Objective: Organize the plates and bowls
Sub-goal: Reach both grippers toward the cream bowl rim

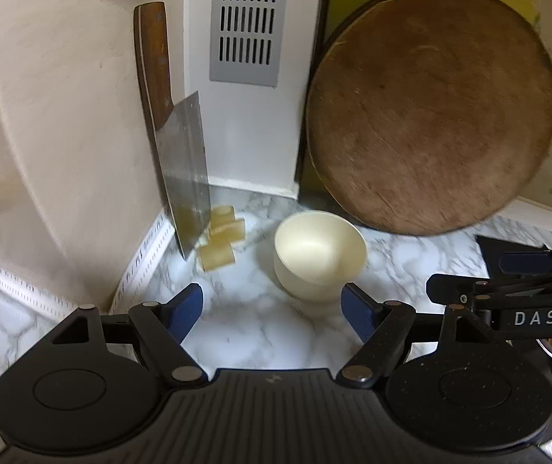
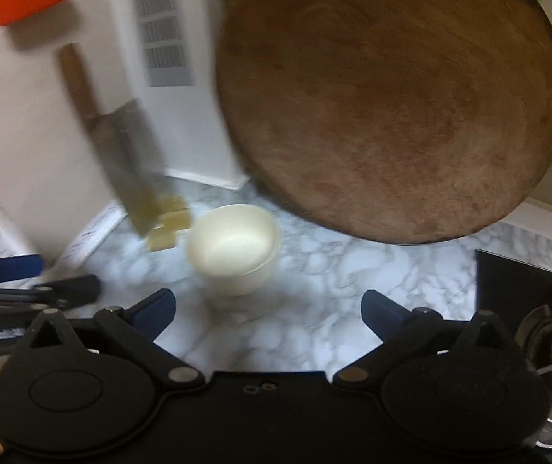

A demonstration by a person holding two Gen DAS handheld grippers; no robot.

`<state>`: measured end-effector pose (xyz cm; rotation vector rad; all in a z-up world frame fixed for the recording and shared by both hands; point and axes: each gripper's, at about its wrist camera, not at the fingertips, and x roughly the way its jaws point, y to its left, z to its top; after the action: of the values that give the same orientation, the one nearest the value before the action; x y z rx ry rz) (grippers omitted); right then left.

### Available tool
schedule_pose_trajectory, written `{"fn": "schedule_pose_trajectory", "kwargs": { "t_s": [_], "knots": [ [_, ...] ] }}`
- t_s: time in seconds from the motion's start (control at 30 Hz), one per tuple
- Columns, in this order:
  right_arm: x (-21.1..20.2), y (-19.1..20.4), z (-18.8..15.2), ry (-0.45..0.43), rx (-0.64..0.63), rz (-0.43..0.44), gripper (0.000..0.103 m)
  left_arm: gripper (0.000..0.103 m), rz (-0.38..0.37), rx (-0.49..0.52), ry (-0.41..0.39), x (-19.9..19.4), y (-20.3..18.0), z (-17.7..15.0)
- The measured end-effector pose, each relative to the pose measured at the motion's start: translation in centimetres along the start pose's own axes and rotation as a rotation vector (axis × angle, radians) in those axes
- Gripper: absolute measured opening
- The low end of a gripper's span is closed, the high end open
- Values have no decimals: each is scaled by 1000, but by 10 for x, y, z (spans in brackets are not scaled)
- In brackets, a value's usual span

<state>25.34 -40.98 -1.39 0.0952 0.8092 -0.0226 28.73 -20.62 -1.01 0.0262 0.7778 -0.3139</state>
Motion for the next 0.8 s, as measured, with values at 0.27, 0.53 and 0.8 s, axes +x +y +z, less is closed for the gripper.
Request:
{"fn": "schedule_pose_trajectory", "kwargs": {
  "t_s": [0.27,0.53,0.8],
  "knots": [
    [22,-14,18,-110,-7,9,102,78,26,-13,12,29,0,16],
    [60,-29,27,-53,1,10,102,78,47,-42,62,69,0,23],
    [105,-37,36,28,73,-4,89,78,68,-59,106,111,-2,22]
  ]
}}
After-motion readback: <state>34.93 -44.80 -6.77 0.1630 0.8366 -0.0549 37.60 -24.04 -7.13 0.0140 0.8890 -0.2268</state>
